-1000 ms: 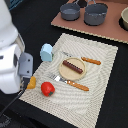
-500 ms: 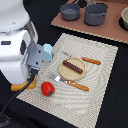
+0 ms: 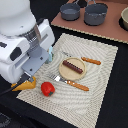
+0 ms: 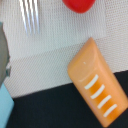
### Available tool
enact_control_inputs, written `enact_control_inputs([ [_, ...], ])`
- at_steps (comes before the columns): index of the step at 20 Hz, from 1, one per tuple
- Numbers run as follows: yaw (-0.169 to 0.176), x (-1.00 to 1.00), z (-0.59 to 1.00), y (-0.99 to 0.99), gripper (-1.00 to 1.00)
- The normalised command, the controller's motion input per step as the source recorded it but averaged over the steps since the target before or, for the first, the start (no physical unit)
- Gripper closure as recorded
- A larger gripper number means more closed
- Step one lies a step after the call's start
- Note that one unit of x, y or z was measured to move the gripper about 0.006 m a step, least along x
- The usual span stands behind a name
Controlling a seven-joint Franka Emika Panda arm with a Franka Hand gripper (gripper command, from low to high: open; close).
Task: Interact with the objects in diverse but meaningful ways.
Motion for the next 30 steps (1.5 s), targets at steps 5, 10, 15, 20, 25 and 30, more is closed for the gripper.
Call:
enact_control_inputs([
  [5,-0.018,0.68,-0.05,-0.27,-1.0],
  [10,-0.011,0.66,-0.02,-0.37,-1.0],
  [15,-0.021,0.59,-0.14,-0.28,-1.0],
  [20,-0.023,0.43,-0.27,-0.26,-1.0],
  [25,-0.01,0.27,-0.34,-0.2,-1.0],
  [30,-0.002,0.06,-0.37,-0.16,-1.0],
])
